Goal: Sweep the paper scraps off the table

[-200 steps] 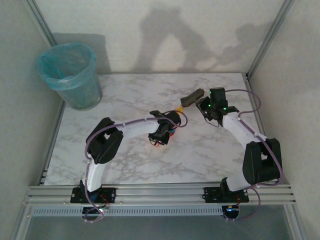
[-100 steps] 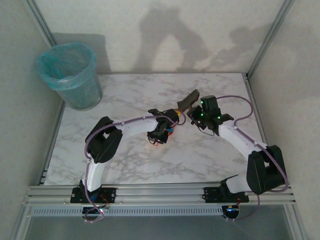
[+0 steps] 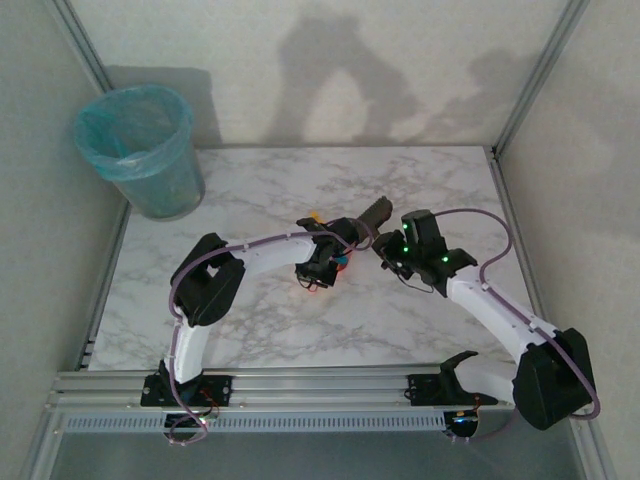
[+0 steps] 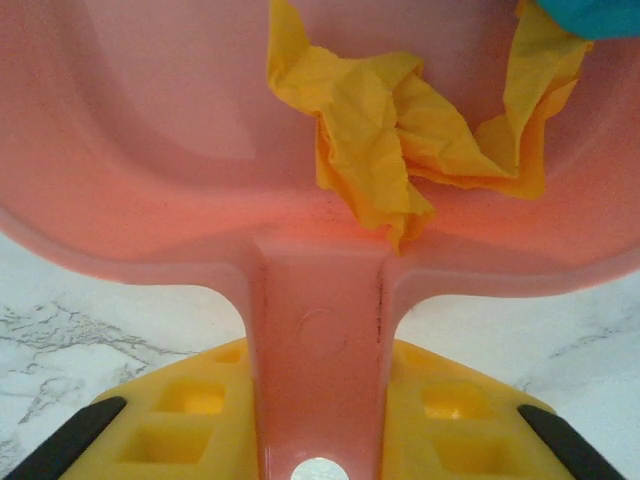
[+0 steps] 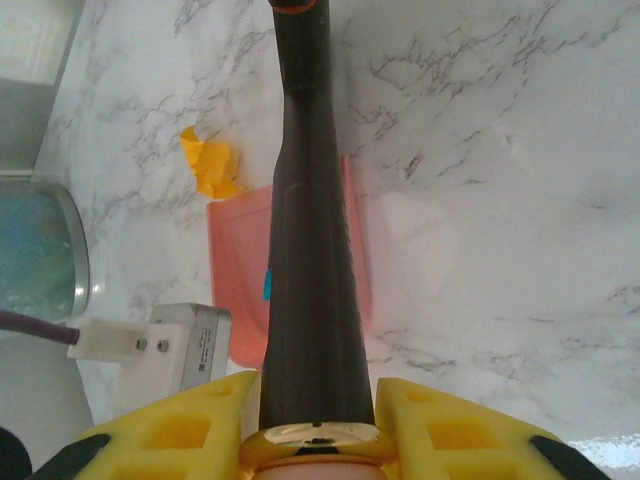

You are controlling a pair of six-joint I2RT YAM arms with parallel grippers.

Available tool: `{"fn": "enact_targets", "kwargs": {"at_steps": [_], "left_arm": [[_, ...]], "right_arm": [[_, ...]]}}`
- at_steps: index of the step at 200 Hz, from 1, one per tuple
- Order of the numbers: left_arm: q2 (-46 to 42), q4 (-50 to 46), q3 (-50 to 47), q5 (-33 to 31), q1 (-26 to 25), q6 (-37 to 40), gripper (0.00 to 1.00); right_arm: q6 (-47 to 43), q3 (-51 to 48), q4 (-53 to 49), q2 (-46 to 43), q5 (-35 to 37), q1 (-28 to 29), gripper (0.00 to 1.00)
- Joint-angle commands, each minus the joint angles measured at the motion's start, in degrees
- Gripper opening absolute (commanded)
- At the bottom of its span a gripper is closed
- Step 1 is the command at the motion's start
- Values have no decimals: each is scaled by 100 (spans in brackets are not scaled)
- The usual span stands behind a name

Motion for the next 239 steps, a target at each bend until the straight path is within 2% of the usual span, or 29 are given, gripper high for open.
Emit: {"fn": "enact_targets", "kwargs": {"at_steps": [1,47,97,139,166,193,239], "left_arm": [[57,-85,-119,-22,-10,-67,0],[-553,-50,-806,-92,55,-185,0],[-1716,153,-2065,-5,151,-429,0],[-2573,223,-2873,124,264,-620,0],[-2664,217,-2922,170,409,-561,0],[-2525,186,-2767,240,563,-384,0],[-1953,151,-2294,280,607,-190,0]], "right_arm": [[-190,188,-426,-253,264,44,0],[-592,942,-643,-233,929,20,0],[-554,1552,123,799,634,11,0],[35,2312,802,2081,112,102,0],[208,3120,552,3007,61,207,0],[155,3612,240,3518,159,262,0],[318,3361,351,3593,-263,413,0]]}}
